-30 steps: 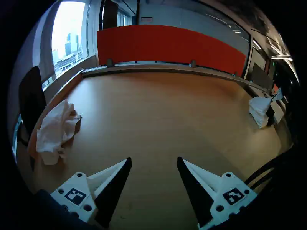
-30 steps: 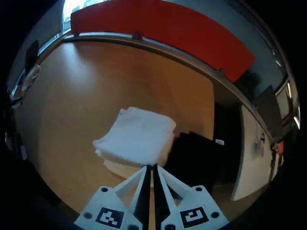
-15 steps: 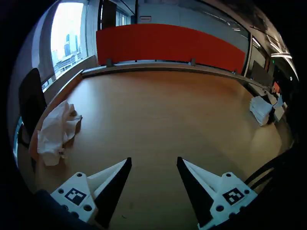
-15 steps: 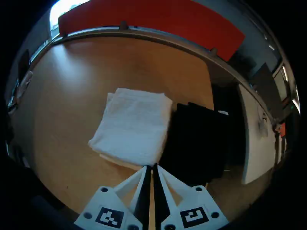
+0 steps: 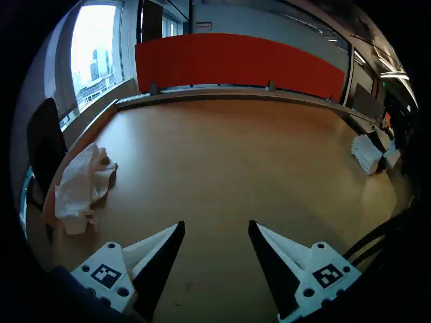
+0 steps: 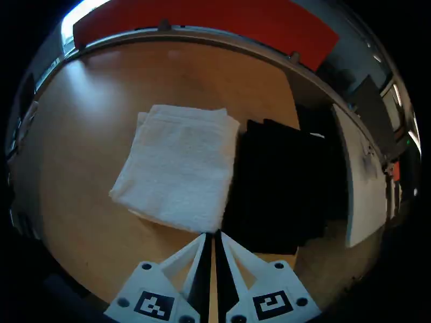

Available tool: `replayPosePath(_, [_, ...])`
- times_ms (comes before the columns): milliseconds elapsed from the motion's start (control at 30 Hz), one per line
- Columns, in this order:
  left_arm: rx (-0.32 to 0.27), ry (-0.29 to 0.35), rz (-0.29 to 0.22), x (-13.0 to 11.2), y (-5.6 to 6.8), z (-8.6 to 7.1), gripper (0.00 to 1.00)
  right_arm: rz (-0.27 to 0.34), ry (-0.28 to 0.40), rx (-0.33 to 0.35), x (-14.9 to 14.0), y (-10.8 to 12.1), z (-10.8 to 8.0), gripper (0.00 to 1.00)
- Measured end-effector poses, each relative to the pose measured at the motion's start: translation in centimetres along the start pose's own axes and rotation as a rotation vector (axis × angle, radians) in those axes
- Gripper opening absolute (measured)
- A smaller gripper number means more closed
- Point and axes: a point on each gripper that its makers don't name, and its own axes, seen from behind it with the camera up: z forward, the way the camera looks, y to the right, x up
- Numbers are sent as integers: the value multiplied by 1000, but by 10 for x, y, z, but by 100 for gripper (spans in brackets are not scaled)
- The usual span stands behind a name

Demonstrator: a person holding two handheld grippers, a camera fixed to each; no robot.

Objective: Fold towel

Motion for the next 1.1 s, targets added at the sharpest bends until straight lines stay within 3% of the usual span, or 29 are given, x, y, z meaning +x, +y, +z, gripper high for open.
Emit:
replayPosePath(333, [0,-1,5,0,1,0,87,19,-8,-28,-1,4,8,5])
replayPosePath(467, [-1,-1,2,1,1,0,87,20,-11,-30,-2,3,9,10])
replayPosePath(667, [-1,1,1,1,0,0,87,19,-2,-10,-1,-1,3,38])
replayPosePath(800, [-1,0,-1,0,0,1,87,16,12,1,1,-5,-2,65])
replayPosePath(900, [-2,1,-3,0,0,1,87,25,17,17,2,-10,-4,73])
replayPosePath(1033, [-4,5,-4,1,1,1,87,40,33,40,6,-18,-5,94])
replayPosePath(1100, [-4,6,-5,1,1,1,87,47,43,48,9,-21,-6,97])
